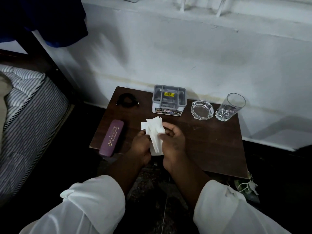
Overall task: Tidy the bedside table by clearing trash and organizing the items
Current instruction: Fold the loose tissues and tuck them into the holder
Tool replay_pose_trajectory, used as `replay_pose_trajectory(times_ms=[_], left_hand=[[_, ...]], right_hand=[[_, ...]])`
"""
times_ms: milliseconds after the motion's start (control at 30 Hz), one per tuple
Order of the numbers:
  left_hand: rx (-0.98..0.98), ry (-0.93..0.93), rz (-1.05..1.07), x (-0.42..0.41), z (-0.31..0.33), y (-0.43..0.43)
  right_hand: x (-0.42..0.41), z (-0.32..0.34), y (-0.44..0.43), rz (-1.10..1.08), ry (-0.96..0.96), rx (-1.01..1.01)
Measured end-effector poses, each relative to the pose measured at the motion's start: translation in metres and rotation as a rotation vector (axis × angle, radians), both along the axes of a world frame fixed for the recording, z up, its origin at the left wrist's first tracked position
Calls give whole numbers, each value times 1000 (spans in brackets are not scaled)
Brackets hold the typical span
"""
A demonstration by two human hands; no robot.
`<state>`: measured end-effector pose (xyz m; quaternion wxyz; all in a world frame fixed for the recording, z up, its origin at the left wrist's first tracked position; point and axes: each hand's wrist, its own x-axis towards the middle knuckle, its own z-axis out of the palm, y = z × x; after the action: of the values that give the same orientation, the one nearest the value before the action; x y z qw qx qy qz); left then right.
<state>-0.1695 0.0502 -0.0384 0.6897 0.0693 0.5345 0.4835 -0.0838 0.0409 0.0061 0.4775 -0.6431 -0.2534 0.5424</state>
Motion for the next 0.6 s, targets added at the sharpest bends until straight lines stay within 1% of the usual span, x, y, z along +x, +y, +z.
replay_pose_trajectory(times_ms=[67, 100, 133, 200, 333, 433, 500, 600], left_hand=[[17, -45, -34, -1, 0, -1], [30, -47, -39, -1, 0, -1], [35, -42, -42, -1, 0, -1], [17, -34, -42, -1, 0, 0], [7, 39, -13, -1, -3, 3], [2, 48, 6, -1, -2, 4], [-21, 31, 36, -3, -1, 2], [-80, -99, 27, -9, 4, 1]], right_hand=[[-2, 5, 4, -35, 203, -22], [-3, 6, 6, -39, 266, -36], [-2, 5, 8, -29, 288, -42], [0, 2, 7, 11, 251, -38], [1, -8, 3, 23, 75, -39], [-1, -12, 0, 97, -195, 25], [-2, -10, -4, 196, -386, 66], [-2, -6, -8, 338, -590, 90]])
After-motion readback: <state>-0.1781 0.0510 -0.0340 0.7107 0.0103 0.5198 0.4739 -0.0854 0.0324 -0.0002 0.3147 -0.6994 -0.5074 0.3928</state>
